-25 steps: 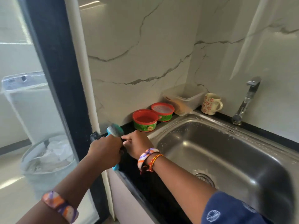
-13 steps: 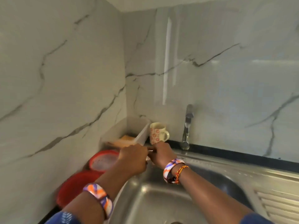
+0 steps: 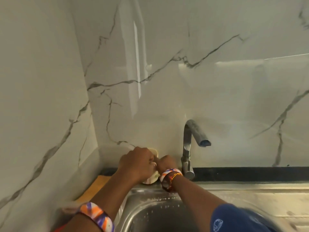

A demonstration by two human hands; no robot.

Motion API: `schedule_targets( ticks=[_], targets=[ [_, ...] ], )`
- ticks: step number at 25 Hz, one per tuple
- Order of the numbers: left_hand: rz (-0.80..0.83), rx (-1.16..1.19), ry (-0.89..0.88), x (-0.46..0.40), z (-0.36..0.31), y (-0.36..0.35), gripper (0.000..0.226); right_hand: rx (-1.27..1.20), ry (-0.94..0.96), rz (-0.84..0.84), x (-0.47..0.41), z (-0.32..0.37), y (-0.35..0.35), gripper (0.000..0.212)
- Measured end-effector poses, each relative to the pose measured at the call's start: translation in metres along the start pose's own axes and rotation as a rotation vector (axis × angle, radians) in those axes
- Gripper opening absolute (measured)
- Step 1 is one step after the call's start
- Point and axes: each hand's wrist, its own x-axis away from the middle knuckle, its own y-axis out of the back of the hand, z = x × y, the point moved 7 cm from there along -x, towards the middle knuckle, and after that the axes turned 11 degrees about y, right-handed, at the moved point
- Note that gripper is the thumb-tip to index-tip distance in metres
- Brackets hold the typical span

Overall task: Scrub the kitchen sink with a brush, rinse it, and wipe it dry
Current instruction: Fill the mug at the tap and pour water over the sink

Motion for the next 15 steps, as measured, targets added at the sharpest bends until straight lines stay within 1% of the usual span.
schedule_targets(
  ticks=[2,4,6,7,8,11,13,14,15],
  targets=[
    [0.006,0.029,-0.003,-0.003,-0.005,-0.003,0.023,-0.088,-0.026,0.045,0.005,-0.005,-0.005,0.052],
    [0.05,0.058,-0.031,-0.008,-0.013,-0.004,0.021,-0.188,-0.026,0.073,0.02,-0.011,-0.001,0.045],
    [0.136,0.108,-0.094,-0.018,-0.024,-0.009,0.036,-0.288,-0.046,0.096,0.04,-0.022,0.008,0.025],
    [0.188,0.125,-0.12,-0.023,-0.03,-0.011,0.043,-0.325,-0.074,0.085,0.052,-0.029,0.018,0.019],
    [0.229,0.159,-0.127,-0.029,-0.037,-0.015,0.047,-0.326,-0.107,0.085,0.061,-0.038,0.027,0.017],
    [0.339,0.293,-0.099,-0.033,-0.07,-0.033,0.047,-0.264,-0.143,0.069,0.087,-0.055,0.059,0.016],
    [0.398,0.332,-0.062,-0.028,-0.096,-0.054,0.041,-0.201,-0.161,0.028,0.101,-0.06,0.08,0.027],
    [0.383,0.352,-0.033,-0.028,-0.106,-0.064,0.043,-0.169,-0.163,0.01,0.104,-0.064,0.087,0.03],
    [0.323,0.358,0.001,-0.03,-0.113,-0.071,0.045,-0.154,-0.164,-0.017,0.107,-0.066,0.093,0.031]
  ],
)
